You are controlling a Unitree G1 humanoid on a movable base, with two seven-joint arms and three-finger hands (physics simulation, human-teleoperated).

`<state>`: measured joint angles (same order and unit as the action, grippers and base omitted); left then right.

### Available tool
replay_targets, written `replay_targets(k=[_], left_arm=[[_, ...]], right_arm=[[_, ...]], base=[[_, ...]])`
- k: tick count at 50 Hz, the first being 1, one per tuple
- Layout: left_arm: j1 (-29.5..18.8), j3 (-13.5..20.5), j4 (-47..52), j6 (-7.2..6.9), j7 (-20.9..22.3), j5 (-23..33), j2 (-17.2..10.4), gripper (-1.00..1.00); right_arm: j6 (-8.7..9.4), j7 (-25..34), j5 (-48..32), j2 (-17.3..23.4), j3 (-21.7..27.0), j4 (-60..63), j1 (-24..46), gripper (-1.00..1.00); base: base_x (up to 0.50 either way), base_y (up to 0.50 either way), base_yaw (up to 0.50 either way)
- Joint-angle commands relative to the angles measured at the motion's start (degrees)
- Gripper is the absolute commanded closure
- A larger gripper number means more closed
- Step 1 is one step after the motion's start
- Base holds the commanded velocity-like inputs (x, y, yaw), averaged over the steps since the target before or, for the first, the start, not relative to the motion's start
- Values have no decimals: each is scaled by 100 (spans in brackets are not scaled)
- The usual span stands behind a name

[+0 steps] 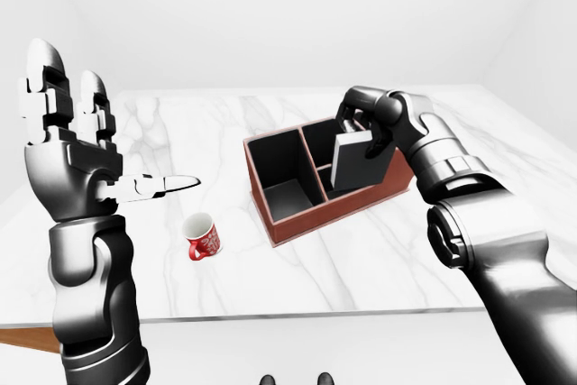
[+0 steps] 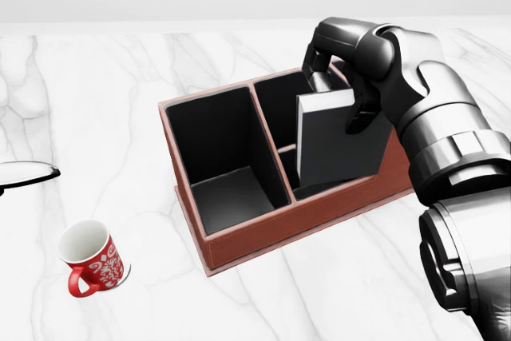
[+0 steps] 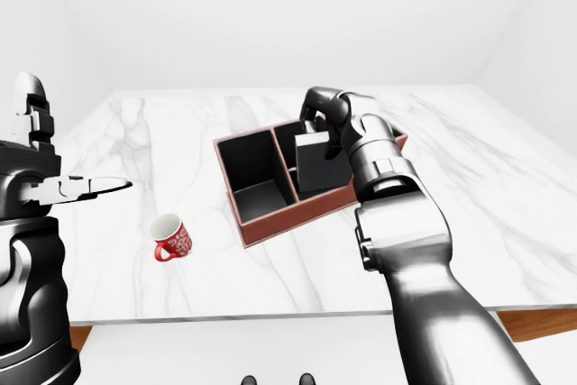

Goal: Pick up the book and place it in the back compartment of the caddy.

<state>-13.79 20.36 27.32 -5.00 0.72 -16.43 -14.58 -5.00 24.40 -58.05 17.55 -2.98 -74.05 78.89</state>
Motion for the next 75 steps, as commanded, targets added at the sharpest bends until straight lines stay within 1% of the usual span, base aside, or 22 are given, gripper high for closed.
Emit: replay_targets(k=[1, 29, 56, 75], left_arm=[[11, -2, 10, 0, 6, 3, 4, -100], [1, 8, 24, 0, -5, -11, -4, -100], [1, 10, 64, 0, -2, -7, 3, -100], [9, 41, 103, 0, -2, -41, -9, -100]], right_arm=[[0, -246, -87, 26, 146, -49, 25, 100], [0, -888, -177, -2, 181, -159, -196, 100], [0, -1461, -467, -16, 119, -190, -344, 100], [0, -1837, -662, -147, 69, -204, -397, 100]], base=[[0, 0, 0], [0, 0, 0], [0, 0, 0], [0, 0, 0]])
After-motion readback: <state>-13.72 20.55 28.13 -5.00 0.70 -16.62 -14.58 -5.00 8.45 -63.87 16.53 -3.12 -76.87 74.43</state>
